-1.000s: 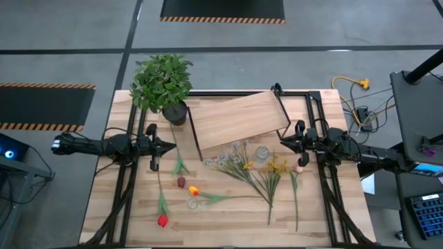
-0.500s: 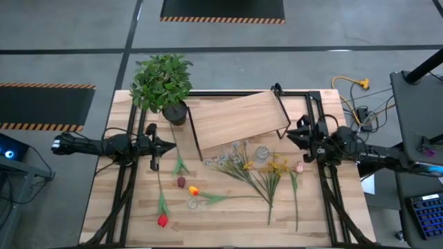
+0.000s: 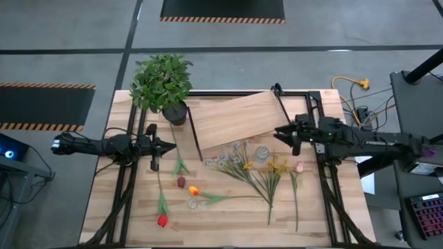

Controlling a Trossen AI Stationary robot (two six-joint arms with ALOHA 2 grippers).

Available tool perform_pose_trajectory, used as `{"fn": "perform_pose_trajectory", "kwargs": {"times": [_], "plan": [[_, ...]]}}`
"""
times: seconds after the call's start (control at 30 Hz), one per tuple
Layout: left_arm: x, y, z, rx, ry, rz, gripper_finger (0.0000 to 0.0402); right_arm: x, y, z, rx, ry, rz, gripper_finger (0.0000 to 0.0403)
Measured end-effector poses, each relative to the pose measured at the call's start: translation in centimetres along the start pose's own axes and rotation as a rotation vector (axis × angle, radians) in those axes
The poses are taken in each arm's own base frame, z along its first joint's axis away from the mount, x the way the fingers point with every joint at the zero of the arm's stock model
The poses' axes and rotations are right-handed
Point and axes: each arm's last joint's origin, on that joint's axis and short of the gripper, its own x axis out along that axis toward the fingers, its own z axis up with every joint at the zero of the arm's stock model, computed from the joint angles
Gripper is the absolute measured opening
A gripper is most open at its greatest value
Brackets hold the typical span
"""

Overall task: Pick and place flowers into a vace then onto a shelf
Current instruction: Put the pink flower into the top transparent vase

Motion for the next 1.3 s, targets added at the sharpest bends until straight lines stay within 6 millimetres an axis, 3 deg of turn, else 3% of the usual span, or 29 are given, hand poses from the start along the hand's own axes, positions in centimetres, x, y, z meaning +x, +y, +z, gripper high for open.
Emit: {"fn": "perform_pose_trajectory", "kwargs": {"times": [0.3, 0.63, 1.03, 1.3], "plan": [[-0.1, 0.1, 0.7, -0.005, -0.019, 0.001, 0.0000, 2.0, 3.4, -1.1, 0.186, 0.300, -0.264, 0.0172], [-0.1, 0.1, 0.9, -0.006, -0.025, 0.002, 0.0000, 1.8, 7.9, -3.1, 0.285, 0.414, -0.424, 0.0159], [-0.1, 0.1, 1.0, -0.008, -0.033, 0.002, 0.0000, 1.9, 10.3, -9.1, 0.486, 0.688, -0.587, 0.0151], [-0.1, 0.1, 1.3, -0.017, -0.068, 0.004, 0.0000, 2.4, 10.4, -13.2, 0.531, 0.862, -0.813, 0.0139]]}}
